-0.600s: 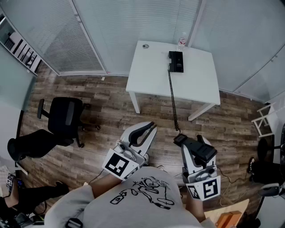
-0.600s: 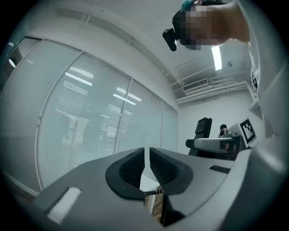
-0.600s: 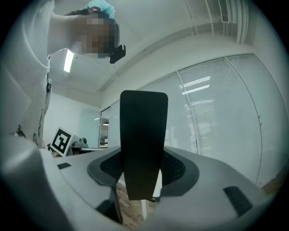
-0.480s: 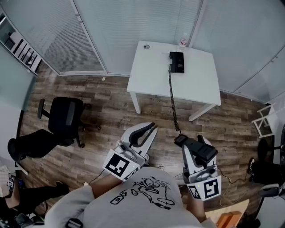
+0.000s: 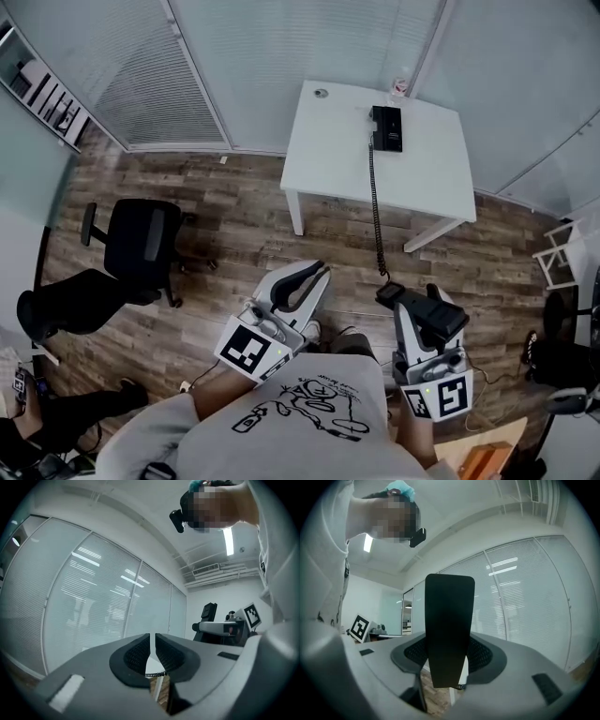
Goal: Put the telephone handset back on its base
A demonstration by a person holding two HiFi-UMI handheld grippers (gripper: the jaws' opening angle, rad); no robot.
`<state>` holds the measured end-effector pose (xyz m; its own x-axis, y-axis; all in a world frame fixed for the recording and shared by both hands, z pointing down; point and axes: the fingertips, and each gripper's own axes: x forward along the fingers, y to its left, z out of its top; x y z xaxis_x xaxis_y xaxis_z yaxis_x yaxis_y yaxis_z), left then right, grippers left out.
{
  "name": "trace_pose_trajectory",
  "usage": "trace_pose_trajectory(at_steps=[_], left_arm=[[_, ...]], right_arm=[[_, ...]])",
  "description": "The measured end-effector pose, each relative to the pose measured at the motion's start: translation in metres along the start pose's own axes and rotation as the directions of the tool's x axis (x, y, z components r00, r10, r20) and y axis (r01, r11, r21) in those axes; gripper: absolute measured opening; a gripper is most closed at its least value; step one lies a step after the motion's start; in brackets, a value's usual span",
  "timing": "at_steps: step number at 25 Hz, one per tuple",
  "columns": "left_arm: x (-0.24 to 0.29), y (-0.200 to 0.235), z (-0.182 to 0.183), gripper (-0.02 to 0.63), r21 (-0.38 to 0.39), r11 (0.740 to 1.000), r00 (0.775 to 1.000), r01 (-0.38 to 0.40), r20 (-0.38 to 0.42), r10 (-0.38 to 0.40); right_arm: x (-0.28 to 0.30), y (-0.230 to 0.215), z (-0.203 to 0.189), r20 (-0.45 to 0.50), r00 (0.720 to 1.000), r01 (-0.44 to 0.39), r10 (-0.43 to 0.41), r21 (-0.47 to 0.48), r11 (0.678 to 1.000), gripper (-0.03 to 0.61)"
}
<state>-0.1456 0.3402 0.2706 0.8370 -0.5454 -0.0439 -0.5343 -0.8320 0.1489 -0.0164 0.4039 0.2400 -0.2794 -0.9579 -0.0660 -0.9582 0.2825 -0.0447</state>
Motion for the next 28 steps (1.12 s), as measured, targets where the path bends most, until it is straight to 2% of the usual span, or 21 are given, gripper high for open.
trace_pose_trajectory(at_steps=[13,21,28], left_arm=[[0.017,0.02,-0.005,0.035,-0.011,1.0,1.0,-0.003,0.0,0.003],[0.067,0.024,-0.006,0.035,0.007,1.0,1.0,0.0,-0.024,0.0],[0.129,0.031,-0.004,0.035,0.018,1.0,0.999,-0.011,-0.033,0.012]], right_arm=[[0.023,-0.01,-0.01,-0.015,1.0,-0.001,0.001,-0.015,1.0,0.204],[0.039,-0.057,-0.017,-0.011,1.0,0.008,-0.007,0.026,1.0,0.204],[0.067,-0.111,-0.023,-0.011,0.999,-0.031,0.032,0.063,0.998,0.204]])
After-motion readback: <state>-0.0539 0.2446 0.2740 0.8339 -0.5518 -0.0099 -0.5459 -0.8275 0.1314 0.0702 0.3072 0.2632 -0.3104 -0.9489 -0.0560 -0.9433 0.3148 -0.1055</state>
